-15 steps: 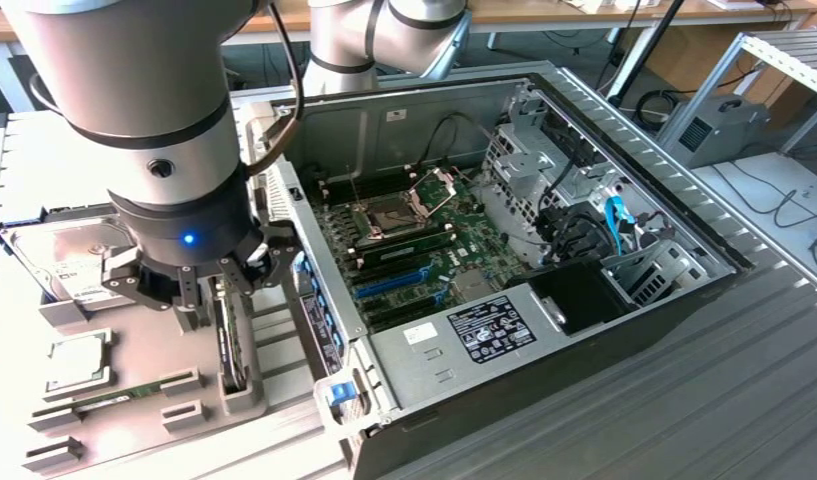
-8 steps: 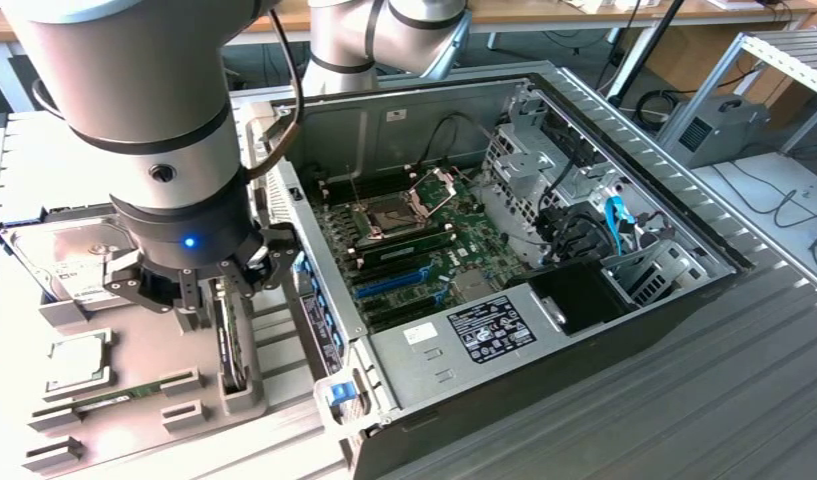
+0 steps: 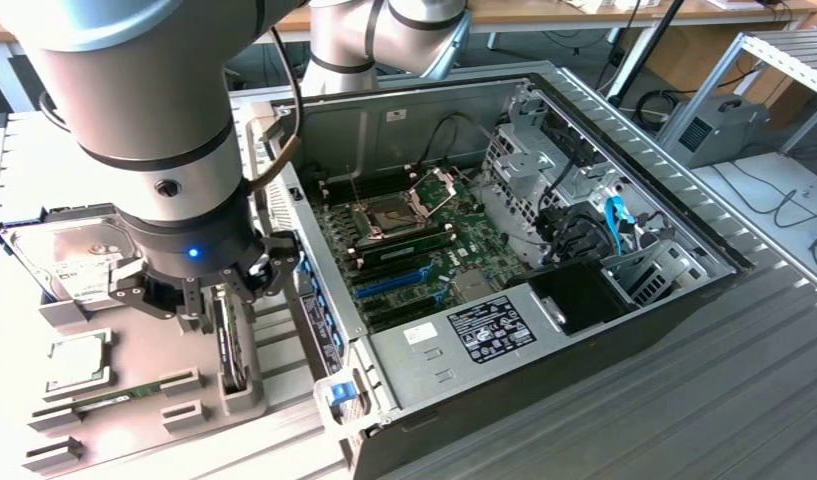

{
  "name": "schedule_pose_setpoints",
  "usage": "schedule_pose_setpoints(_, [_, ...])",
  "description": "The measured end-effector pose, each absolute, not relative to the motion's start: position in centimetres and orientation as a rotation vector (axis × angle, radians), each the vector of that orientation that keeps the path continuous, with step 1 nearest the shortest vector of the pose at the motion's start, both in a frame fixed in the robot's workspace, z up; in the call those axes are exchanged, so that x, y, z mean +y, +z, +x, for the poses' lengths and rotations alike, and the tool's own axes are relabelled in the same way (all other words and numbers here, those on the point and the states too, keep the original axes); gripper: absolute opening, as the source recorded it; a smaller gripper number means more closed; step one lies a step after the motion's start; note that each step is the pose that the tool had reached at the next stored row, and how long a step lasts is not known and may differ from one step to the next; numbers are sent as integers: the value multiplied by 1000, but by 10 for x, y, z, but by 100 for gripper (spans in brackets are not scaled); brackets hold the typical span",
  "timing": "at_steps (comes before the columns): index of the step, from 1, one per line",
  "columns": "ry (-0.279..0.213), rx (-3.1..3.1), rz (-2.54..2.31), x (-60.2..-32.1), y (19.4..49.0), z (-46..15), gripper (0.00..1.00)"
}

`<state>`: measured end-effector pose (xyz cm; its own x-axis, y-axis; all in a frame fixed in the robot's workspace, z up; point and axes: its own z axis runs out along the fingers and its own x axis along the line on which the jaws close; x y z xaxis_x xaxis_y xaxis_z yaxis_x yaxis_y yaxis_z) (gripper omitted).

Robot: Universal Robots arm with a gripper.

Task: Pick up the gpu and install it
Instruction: 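Pick up the gpu and move the gpu toward the slot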

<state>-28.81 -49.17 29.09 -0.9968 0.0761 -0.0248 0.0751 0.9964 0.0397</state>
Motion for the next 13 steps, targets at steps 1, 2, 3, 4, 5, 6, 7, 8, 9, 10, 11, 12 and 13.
schedule_pose_setpoints(1, [60, 3113, 118, -492, 290, -288, 42])
schedule_pose_setpoints(2, [60, 3113, 118, -492, 290, -288, 42])
schedule_pose_setpoints(3, [60, 3112, 118, -492, 289, -288, 42])
schedule_pose_setpoints(4, [60, 3113, 118, -492, 289, -288, 42])
schedule_pose_setpoints(5, [60, 3113, 118, -492, 288, -288, 42])
schedule_pose_setpoints(6, [60, 3112, 118, -492, 288, -288, 42])
schedule_pose_setpoints(7, [60, 3113, 118, -492, 287, -288, 42])
schedule_pose_setpoints(8, [60, 3112, 118, -492, 287, -288, 42])
schedule_pose_setpoints(9, [60, 3112, 118, -492, 287, -288, 42])
schedule_pose_setpoints(10, [60, 3112, 118, -492, 286, -288, 42])
schedule_pose_setpoints(11, [61, 3112, 118, -492, 286, -288, 42])
schedule_pose_setpoints(12, [60, 3112, 118, -492, 285, -288, 42])
schedule_pose_setpoints(13, [60, 3112, 118, -492, 285, -288, 42])
